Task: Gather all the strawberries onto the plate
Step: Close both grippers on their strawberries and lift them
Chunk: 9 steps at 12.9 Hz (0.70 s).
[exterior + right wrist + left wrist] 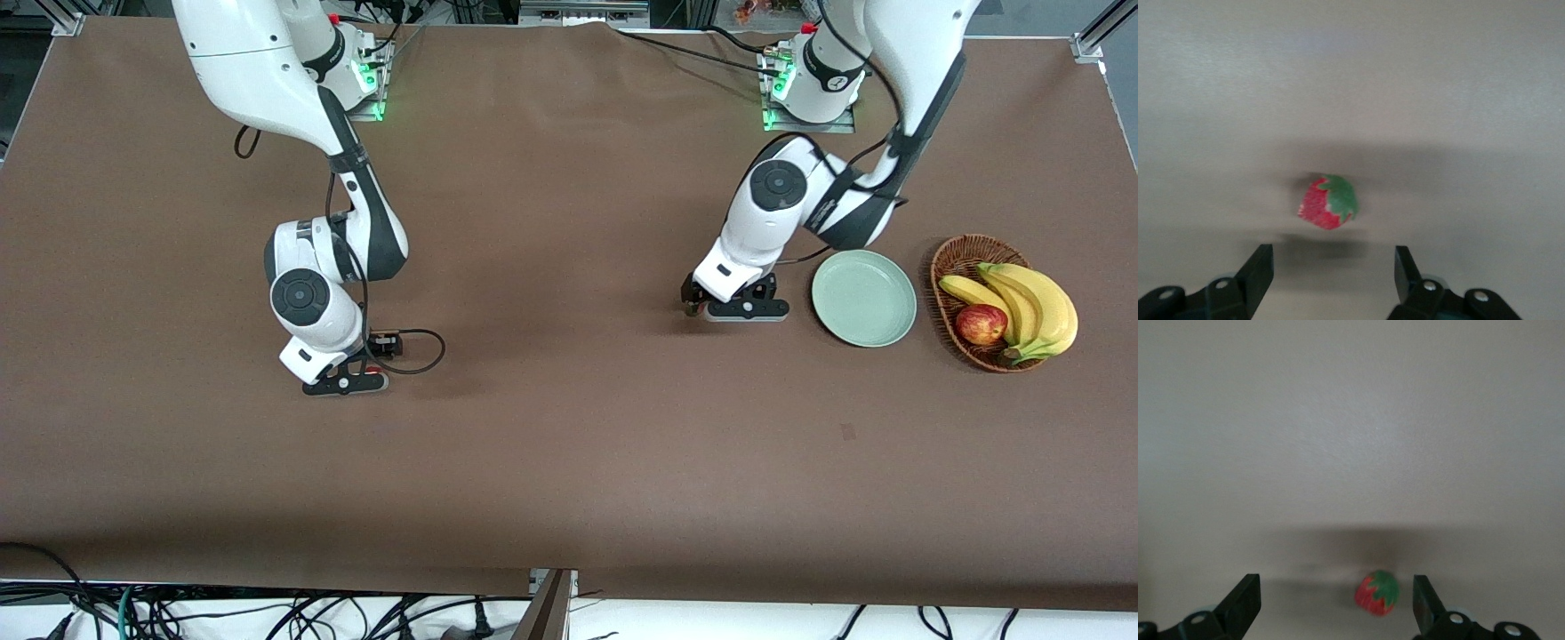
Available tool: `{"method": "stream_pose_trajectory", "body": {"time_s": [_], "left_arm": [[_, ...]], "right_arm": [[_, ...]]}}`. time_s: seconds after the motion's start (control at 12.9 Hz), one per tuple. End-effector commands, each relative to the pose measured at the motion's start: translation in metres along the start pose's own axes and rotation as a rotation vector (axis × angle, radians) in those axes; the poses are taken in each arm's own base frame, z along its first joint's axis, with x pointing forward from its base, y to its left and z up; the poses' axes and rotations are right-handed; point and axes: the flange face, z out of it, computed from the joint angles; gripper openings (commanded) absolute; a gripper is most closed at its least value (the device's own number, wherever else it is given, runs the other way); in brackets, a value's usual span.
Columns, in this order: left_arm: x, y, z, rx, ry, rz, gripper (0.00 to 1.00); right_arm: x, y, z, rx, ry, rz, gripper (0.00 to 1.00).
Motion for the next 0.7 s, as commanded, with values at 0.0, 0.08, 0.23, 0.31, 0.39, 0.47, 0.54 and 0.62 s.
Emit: {"method": "stream_pose_trajectory", "body": {"time_s": [0.0,0.08,0.23,0.31,0.39,0.47,0.54,0.62], "left_arm": [[-0.006,0.014,0.026,0.016,0.034,-0.001,1.00],[-0.008,0.014,0.032,0.020,0.036,0.005,1.00],[-0.009,0.015,0.032,0.020,0.035,0.008,1.00],[-0.009,0.015,0.031,0.019,0.037,0.008,1.00],[-0.009,0.015,0.031,0.021,0.034,0.004,0.97],[-0.013,0.018,0.032,0.021,0.030,-0.003,0.91],[-0.015,0.021,0.030,0.020,0.028,-0.005,0.91],[-0.016,0.021,0.030,0.021,0.028,-0.005,0.89]], "right_arm": [[0.001,0.015,-0.004,0.047,0.013,0.029,0.76],[0.003,0.015,-0.002,0.060,0.012,0.033,0.74],[0.005,0.011,0.003,0.090,0.007,0.060,0.72],[0.008,0.009,0.005,0.094,0.010,0.064,0.72],[0.009,0.007,0.005,0.099,0.012,0.067,0.72],[0.010,0.008,0.007,0.098,0.010,0.068,0.72],[0.010,0.008,0.010,0.098,0.006,0.072,0.71],[0.013,0.009,0.008,0.104,0.016,0.078,0.70]]}}
